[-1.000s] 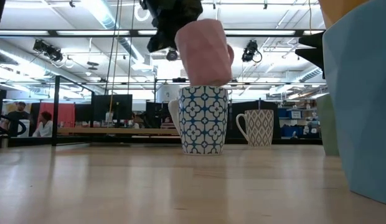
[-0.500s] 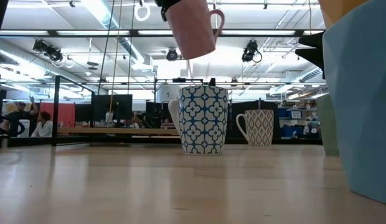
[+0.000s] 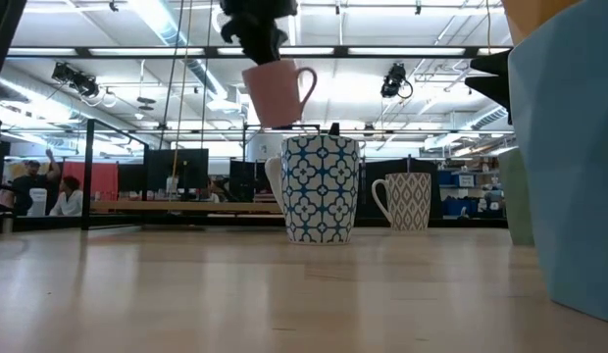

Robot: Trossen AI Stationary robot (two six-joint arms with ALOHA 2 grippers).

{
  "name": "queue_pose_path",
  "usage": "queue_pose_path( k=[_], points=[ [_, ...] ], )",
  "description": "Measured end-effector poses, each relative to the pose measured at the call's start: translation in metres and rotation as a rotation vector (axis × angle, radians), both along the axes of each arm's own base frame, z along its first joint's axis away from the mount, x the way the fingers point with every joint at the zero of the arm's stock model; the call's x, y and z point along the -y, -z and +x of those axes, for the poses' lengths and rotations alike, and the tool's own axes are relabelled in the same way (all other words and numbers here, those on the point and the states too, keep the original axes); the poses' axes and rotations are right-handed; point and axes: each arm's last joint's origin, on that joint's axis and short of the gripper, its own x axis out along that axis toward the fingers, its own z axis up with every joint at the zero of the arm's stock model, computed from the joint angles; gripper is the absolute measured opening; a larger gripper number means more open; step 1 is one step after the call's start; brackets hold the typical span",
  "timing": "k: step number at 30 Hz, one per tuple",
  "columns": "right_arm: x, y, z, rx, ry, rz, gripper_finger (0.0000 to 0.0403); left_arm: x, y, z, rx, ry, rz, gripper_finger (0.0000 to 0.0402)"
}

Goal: Place coffee mugs
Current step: Put the pink mug on the shelf

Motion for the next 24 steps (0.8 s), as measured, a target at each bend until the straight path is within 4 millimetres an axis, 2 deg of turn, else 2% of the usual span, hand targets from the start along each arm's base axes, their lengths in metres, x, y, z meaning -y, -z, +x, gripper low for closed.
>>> queue_pose_path(
  k=[10,24],
  points=[
    [0.000,0.001,0.000,-0.007,0.000,0.002,0.0185,-0.030,0.035,0.015,-0.073,0.083,-0.059,0.0031],
    [0.000,0.001,0.000,-0.007,0.000,0.002,0.0185,-0.044,0.090,0.047,-0.164,0.099,-0.121,0.0032]
  ],
)
